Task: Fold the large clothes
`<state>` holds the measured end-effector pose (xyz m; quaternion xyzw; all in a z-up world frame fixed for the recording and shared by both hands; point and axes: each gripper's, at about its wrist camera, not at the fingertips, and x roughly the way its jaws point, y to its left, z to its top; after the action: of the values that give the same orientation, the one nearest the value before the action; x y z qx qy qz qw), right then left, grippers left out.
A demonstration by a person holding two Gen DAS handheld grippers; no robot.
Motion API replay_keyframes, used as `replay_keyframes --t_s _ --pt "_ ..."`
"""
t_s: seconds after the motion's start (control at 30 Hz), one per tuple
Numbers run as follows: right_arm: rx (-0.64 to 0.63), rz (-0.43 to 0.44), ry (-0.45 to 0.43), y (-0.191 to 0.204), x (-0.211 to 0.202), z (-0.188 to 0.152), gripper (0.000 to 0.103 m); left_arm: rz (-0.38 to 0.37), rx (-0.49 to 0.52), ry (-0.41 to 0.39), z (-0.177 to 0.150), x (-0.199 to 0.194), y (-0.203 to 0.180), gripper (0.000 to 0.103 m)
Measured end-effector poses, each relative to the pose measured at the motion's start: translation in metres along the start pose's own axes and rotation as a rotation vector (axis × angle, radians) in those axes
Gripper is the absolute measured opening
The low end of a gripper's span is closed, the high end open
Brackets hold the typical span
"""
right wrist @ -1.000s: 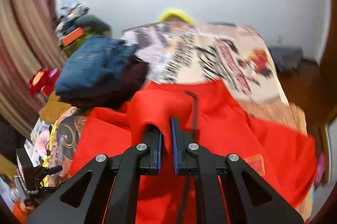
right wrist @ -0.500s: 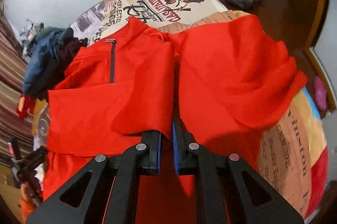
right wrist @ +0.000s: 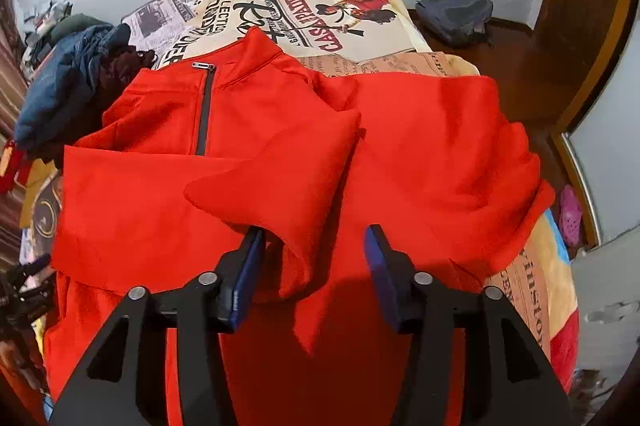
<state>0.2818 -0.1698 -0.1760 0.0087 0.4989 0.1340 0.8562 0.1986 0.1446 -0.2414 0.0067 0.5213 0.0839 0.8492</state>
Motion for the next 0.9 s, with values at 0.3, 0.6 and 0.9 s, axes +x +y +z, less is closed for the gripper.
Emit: replay_keyframes --t_s 0.3,0.6,0.9 --pt "0.057 -0.042 -0.070 -0.013 -0.012 0.010 0.048 0.043 -0.249 -0.021 0.005 0.016 0.040 0.072" --pt "0.275 -0.032 -0.087 -0.060 -0.019 -0.004 0.048 0.014 -0.326 -0.019 -0.003 0.022 0.053 0.075" --pt "0.276 -0.019 -0.096 -0.079 -0.042 -0.022 0.048 0.016 -0.271 0.022 -0.004 0.019 0.047 0.080"
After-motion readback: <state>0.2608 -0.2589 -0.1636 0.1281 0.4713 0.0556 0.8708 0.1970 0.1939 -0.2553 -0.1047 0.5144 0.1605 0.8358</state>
